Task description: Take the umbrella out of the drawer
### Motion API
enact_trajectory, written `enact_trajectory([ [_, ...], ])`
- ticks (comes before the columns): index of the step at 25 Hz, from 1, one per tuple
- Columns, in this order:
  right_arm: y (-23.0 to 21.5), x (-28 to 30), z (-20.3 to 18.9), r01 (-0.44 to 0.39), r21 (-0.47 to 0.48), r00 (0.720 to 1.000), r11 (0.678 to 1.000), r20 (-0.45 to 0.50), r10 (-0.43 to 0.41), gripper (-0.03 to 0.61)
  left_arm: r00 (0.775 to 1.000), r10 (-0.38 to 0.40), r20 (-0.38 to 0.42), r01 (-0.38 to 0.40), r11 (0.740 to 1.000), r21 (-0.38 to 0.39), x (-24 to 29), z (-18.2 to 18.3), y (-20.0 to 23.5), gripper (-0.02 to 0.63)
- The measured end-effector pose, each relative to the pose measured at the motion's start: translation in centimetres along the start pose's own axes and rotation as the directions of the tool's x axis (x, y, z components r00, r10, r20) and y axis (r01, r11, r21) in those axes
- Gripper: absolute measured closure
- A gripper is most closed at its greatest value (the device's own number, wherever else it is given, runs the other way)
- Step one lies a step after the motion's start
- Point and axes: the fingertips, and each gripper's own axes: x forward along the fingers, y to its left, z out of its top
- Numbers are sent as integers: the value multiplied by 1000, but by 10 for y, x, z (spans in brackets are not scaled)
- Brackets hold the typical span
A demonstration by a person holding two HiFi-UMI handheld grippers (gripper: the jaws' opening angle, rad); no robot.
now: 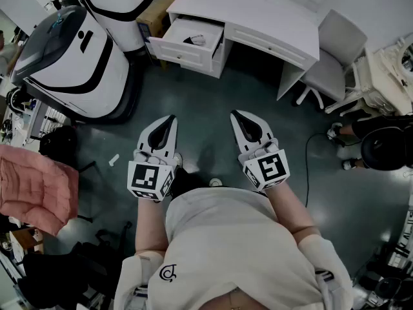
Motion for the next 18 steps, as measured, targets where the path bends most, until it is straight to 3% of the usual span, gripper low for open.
enact_trajectory([
  [9,-6,6,-6,-5,19,1000,1000,-12,5,574,1000,-8,-5,8,1000,-10,12,-3,2,600],
  [18,-9,40,-15,-22,96,999,995,-43,27,572,999,-41,-35,40,999,-30,33,-8,26,600],
])
